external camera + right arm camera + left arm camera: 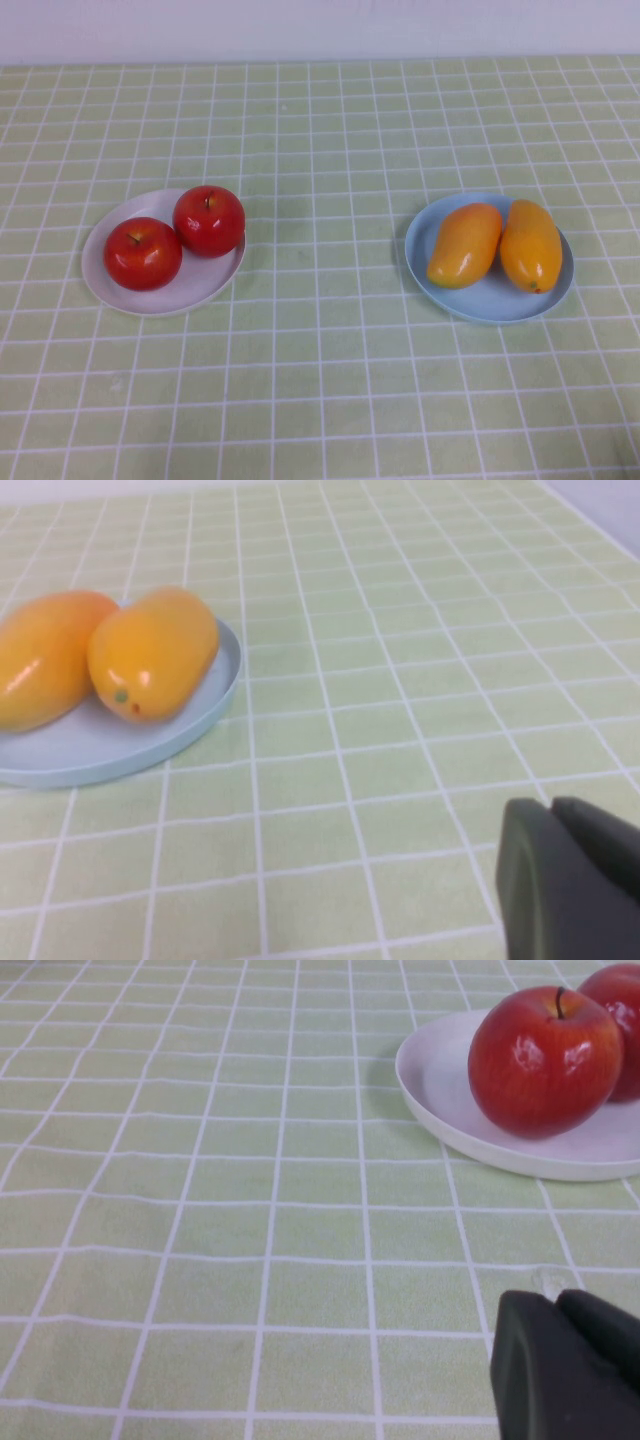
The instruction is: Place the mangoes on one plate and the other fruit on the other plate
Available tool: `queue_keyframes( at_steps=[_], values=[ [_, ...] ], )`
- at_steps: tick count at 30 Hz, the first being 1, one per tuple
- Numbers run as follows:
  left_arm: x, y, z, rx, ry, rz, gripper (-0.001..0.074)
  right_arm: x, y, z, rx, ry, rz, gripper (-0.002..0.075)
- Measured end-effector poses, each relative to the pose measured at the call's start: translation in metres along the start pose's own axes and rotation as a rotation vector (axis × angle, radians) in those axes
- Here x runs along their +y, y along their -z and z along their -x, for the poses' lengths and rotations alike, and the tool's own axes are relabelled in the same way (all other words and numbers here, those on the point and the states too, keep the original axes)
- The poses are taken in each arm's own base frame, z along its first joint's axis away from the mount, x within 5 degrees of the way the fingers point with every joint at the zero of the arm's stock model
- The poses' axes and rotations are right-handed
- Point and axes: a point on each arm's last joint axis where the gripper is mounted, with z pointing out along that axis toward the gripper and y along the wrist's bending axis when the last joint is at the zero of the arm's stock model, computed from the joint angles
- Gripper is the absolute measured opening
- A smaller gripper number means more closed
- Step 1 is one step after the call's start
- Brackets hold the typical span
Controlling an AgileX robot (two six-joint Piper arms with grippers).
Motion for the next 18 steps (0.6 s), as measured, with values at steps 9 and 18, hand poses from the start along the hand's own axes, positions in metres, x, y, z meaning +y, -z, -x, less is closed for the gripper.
queue_keyframes(
  at_steps=[9,18],
  values=[
    [0.0,0.0,0.0,0.0,0.0,0.0,0.0002,-0.0004,0.0001,-0.0012,0.013,0.008,-0.003,-0.0015],
    [0.0,0.0,0.0,0.0,0.0,0.0,0.0002,-0.0004,0.0001,-0.0012,0.013,0.008,-0.003,-0.0015]
  ],
)
